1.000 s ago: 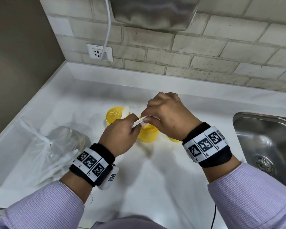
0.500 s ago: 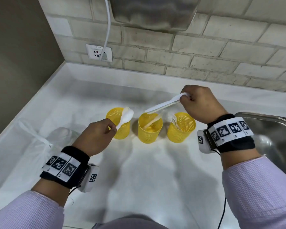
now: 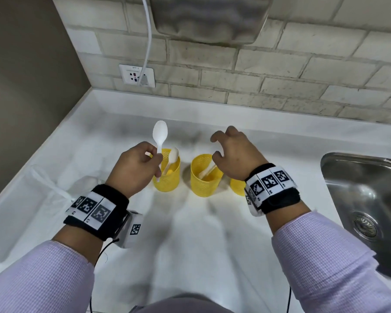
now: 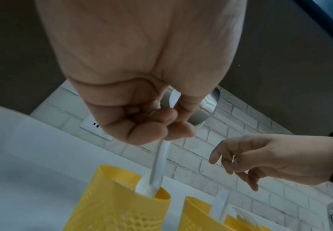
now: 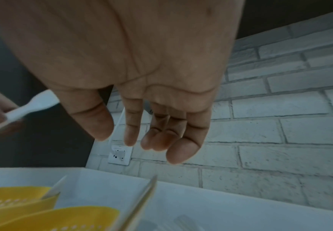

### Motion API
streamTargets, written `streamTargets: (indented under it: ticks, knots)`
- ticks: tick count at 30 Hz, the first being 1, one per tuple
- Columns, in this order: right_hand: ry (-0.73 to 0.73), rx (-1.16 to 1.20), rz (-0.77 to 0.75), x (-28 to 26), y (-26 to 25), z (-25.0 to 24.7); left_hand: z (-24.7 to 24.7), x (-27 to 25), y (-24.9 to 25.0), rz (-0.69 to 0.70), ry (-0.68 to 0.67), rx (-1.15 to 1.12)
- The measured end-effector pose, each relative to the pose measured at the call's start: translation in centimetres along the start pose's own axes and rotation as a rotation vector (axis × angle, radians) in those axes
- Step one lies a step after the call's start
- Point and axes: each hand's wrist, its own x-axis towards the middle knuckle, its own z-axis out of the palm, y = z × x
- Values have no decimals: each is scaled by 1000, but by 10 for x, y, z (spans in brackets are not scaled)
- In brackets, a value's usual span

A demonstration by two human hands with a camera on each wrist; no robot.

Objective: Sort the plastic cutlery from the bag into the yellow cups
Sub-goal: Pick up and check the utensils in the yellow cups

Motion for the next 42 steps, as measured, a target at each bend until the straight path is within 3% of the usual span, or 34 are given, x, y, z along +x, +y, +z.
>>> streamTargets:
  ticks: [5, 9, 13, 16, 24, 29, 42]
  knots:
    - [109, 109, -6, -15, 4, 9, -3, 19, 2, 48, 73, 27]
    - [182, 212, 5, -33, 7, 29, 3, 31, -5, 5, 81, 67]
    - [163, 245, 0, -49, 8, 52, 11, 29, -10, -62, 87, 236]
    - [118, 229, 2, -58, 9, 65, 16, 20, -7, 1, 127, 293]
    - [166, 239, 47, -59, 4, 81, 20, 6, -27, 87, -127, 599]
    - [197, 242, 80, -56, 1, 87, 26, 3, -32, 118, -46, 564]
    - [176, 142, 134, -43, -2, 87, 36, 10, -35, 119, -4, 526]
